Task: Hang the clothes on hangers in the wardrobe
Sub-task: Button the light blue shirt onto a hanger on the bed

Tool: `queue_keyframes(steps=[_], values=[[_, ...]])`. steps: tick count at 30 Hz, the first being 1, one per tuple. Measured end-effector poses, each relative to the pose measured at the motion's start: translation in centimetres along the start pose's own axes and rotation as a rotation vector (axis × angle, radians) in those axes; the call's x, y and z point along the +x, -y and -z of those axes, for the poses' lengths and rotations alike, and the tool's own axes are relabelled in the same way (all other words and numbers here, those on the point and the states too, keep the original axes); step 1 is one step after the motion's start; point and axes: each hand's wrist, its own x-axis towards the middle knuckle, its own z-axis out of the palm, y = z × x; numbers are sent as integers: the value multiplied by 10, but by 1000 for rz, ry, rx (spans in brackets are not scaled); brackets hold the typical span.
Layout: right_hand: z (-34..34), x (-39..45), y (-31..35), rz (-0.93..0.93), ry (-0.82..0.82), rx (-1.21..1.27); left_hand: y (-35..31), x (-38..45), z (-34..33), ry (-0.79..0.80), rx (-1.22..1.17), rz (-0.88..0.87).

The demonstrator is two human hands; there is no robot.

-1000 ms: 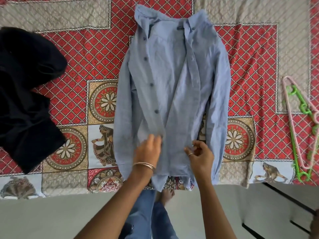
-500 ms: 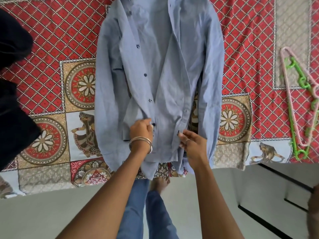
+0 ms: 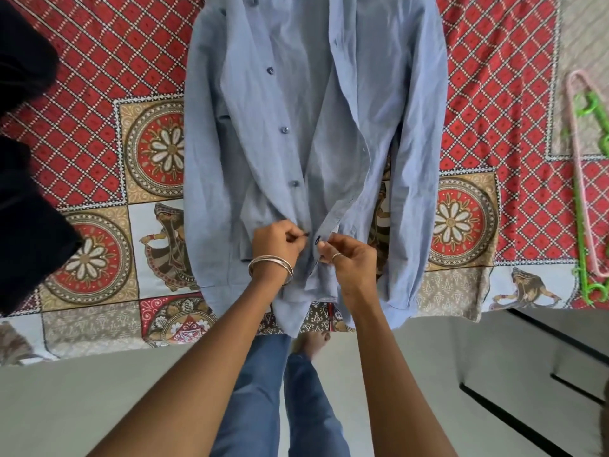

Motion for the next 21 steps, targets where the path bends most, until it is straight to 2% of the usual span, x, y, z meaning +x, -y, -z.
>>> queue_keyframes(steps=[7, 13, 17, 21], values=[[-26, 5, 13, 176, -62, -382, 8, 5, 14, 63, -258, 73], [-30, 5, 10, 307, -166, -561, 0, 3, 13, 85, -372, 117], [-32, 4, 8, 276, -136, -548, -1, 4, 15, 100, -397, 138], [-28, 5, 6, 195, -87, -379, 1, 6, 16, 111, -379, 168]])
